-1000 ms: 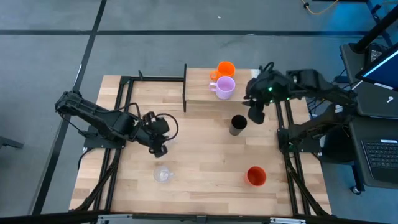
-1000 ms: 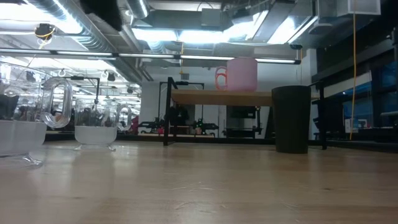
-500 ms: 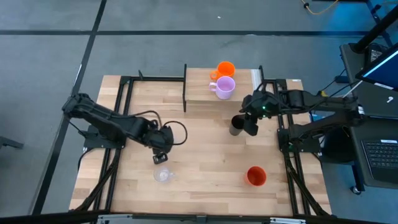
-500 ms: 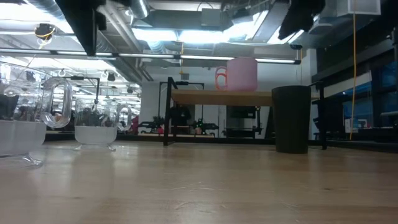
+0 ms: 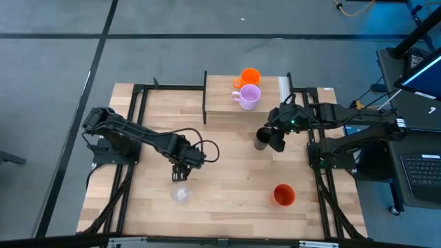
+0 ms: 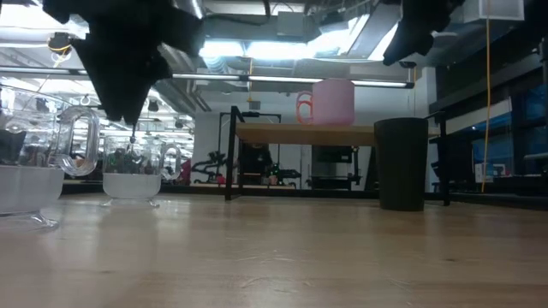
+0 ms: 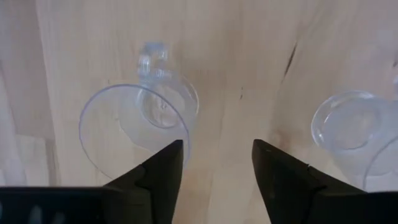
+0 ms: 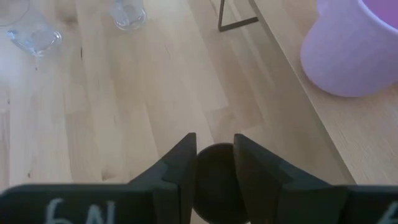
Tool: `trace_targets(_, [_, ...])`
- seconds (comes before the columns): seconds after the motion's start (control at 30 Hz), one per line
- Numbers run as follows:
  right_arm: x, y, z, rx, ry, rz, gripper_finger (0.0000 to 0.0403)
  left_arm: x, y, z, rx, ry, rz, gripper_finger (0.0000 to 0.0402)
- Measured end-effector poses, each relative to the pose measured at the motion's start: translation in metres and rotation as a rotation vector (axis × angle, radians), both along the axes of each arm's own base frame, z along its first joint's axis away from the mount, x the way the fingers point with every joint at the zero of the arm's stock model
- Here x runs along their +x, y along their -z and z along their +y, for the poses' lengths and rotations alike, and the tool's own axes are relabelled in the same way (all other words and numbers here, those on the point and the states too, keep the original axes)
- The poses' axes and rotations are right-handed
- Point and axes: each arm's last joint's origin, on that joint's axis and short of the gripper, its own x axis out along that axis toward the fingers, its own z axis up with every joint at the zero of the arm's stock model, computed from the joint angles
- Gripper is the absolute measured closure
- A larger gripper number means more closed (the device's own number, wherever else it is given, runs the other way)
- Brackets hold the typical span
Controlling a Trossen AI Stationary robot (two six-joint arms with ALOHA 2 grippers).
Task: Stack small to large cups/mugs on shelf
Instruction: Put the top transparent mug on the shelf
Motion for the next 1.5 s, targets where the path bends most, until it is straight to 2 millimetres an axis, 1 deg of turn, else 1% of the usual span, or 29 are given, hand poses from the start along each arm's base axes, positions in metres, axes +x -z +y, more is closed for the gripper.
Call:
trace_targets(0.13, [0.000,0.000,0.000,-0.001,-0.001,-0.004,0.0295,0.005,0.008,0.006,0.008,-0.021,0.032,0.0201])
trace_targets(0.37, [0.000,0.000,0.000,-0.001,-0.003,-0.003,0.0295,0.009,0.013,0.022,0.021,-0.081,0.059,0.0199])
trace_targets(0.53, [0.000,0.000,0.000,0.000,-0.005,-0.003,0.0295,0.006,0.033,0.033,0.016,-0.114,0.075,0.0201])
trace_targets(0.7, [0.000,0.000,0.000,-0.001,-0.006,-0.001,0.0295,0.003,0.046,0.036,0.016,-0.124,0.071,0.0204])
trace_targets(0.87, [0.000,0.000,0.000,-0.001,-0.006,0.000,0.0295,-0.001,0.054,0.036,0.015,-0.103,0.086,0.0207])
trace_targets(0.93, [0.000,0.000,0.000,-0.002,-0.007,0.000,0.0295,-0.001,0.054,0.036,0.016,-0.103,0.081,0.0218])
trace_targets(1.03, [0.000,0.000,0.000,-0.003,-0.007,0.000,0.0295,-0.001,0.054,0.036,0.027,-0.101,0.078,0.0251])
trace_targets(1.13, [0.000,0.000,0.000,-0.003,-0.007,0.000,0.0295,-0.001,0.054,0.037,0.033,-0.101,0.077,0.0303])
trace_targets(1.2, [0.000,0.000,0.000,-0.003,-0.008,0.000,0.0295,-0.001,0.054,0.037,0.042,-0.105,0.075,0.0349])
trace_targets(1.23, [0.000,0.000,0.000,-0.006,-0.011,0.001,0.0295,-0.001,0.053,0.037,0.052,-0.122,0.071,0.0374])
trace_targets(1.27, [0.000,0.000,0.000,-0.010,-0.015,0.002,0.0295,0.000,0.052,0.037,0.060,-0.148,0.068,0.0387])
trace_targets(1.33, [0.000,0.000,0.000,-0.017,-0.023,0.004,0.0295,0.003,0.043,0.037,0.037,-0.181,0.060,0.0394])
trace_targets(1.4, [0.000,0.000,0.000,-0.018,-0.024,0.005,0.0295,0.008,0.029,0.034,-0.019,-0.205,0.044,0.0398])
trace_targets(1.47, [0.000,0.000,0.000,-0.020,-0.027,0.005,0.0295,0.016,0.009,0.031,-0.067,-0.209,0.011,0.0399])
trace_targets(1.5, [0.000,0.000,0.000,-0.021,-0.027,0.005,0.0295,0.019,-0.003,0.030,-0.075,-0.208,-0.005,0.0399])
